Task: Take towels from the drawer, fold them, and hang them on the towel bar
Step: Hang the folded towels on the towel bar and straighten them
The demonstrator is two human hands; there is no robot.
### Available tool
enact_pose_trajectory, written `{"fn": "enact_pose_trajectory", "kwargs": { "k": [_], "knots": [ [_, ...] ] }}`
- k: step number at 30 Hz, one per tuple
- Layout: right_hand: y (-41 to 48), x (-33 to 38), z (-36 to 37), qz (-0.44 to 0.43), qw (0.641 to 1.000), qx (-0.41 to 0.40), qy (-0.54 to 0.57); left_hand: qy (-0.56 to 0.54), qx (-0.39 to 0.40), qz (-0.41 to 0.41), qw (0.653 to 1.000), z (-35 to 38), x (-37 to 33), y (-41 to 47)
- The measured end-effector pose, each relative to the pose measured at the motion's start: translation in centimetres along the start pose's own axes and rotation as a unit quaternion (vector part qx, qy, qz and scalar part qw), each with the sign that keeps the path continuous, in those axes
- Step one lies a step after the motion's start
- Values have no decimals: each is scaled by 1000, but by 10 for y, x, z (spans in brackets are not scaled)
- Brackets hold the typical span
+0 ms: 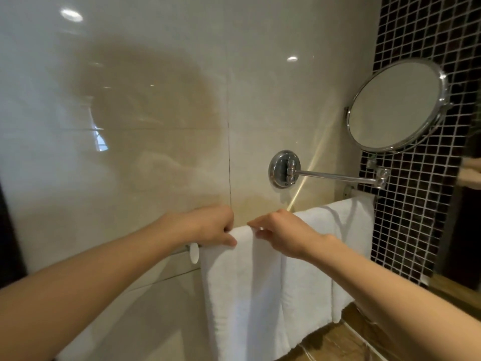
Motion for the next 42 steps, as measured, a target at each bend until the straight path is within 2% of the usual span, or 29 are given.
{"fn": "enact_pose_trajectory", "kwargs": {
  "k": [8,18,30,33,35,37,38,40,42],
  "knots": [
    [1,12,0,11,1000,6,9,16,-23,-39,999,1,9,-21],
    [-3,22,5,17,1000,4,7,107,-28,-50,993,-11,3,-39],
    [-14,3,2,57,998,-3,1,118,-55,-91,987,-4,-14,-44],
    [-11,5,2,54,998,-13,2,137,-133,-109,976,-15,-23,-57],
    [-9,9,4,44,999,-19,10,46,-284,-98,953,-27,-33,-78],
    [-9,12,8,31,999,-18,7,-144,-444,-32,884,-30,-43,-116],
    [-9,14,10,22,1000,-18,3,-212,-485,0,848,-20,-49,-133],
    [-10,16,12,12,1000,-20,6,-306,-479,12,823,23,-64,-154],
    [-10,17,12,12,1000,-25,14,-404,-422,-62,810,91,-74,-160]
  ]
}}
Point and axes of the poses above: each hand's wrist, its own y-axis towards the middle knuckle, its own z-axis out of the palm, x = y × z, the point moved 7 cm from there along y, towards the middle knuckle, and after that the axes turned 15 degrees about y, right-handed, at the moved point
